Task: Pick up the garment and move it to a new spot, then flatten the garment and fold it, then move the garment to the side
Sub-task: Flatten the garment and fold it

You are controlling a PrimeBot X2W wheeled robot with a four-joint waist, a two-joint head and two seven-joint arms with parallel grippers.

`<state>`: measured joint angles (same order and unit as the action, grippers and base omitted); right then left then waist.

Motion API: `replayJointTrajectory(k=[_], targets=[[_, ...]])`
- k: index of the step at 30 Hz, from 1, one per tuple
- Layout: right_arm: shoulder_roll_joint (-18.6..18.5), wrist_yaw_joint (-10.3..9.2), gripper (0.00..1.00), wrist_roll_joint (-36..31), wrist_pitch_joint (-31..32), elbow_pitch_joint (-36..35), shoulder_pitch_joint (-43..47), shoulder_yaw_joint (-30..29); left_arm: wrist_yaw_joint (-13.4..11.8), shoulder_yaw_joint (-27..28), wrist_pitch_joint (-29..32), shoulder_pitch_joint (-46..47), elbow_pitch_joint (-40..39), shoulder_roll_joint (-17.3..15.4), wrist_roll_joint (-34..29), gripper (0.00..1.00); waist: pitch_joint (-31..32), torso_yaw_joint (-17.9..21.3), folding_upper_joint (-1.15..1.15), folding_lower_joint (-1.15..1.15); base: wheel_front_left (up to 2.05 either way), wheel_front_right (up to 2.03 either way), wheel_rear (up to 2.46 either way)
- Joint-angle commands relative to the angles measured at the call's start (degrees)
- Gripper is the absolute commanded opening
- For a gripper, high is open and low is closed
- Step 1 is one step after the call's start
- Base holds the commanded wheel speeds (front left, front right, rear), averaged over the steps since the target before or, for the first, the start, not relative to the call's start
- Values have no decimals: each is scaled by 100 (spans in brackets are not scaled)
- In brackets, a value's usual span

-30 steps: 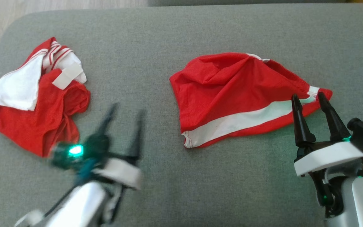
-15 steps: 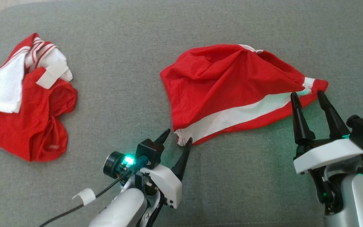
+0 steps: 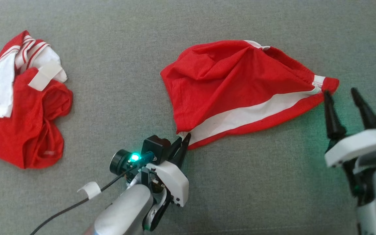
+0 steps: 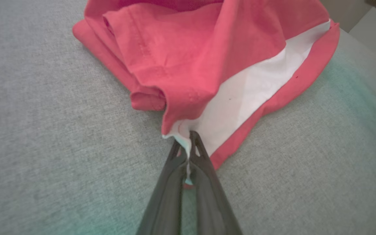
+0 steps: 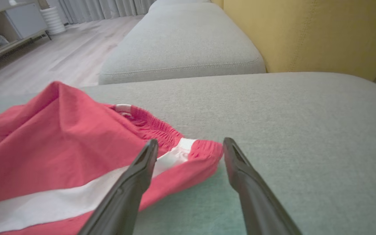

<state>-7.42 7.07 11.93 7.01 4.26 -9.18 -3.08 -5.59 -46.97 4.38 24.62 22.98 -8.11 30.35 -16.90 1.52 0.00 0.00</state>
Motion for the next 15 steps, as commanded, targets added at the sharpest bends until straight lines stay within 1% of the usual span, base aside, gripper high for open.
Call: replayJointTrajectory(k=[1,4,7,11,12,15], targets=[[-195,42,100,13,87,-61,-299,93,4,122,-74,228,-138,-4,-26,0,-37,-13,0,0,0,0,0],[-544,42,100,88,336,241,-630,307,17,104,-104,301,-134,6,-48,0,-132,-38,0,0,0,0,0],[-994,42,100,224,728,537,-992,832,43,73,-146,373,-116,22,-77,0,-203,-85,0,0,0,0,0],[-1541,42,100,498,1262,740,-1309,1558,71,19,-202,429,-52,61,-103,0,-238,-176,0,0,0,0,0],[-1541,42,100,498,1262,740,-1309,1558,71,19,-202,429,-52,61,-103,0,-238,-176,0,0,0,0,0],[-1828,42,100,710,1652,789,-1411,1910,68,8,-260,448,-2,89,-101,0,-250,-222,0,0,0,0,0]])
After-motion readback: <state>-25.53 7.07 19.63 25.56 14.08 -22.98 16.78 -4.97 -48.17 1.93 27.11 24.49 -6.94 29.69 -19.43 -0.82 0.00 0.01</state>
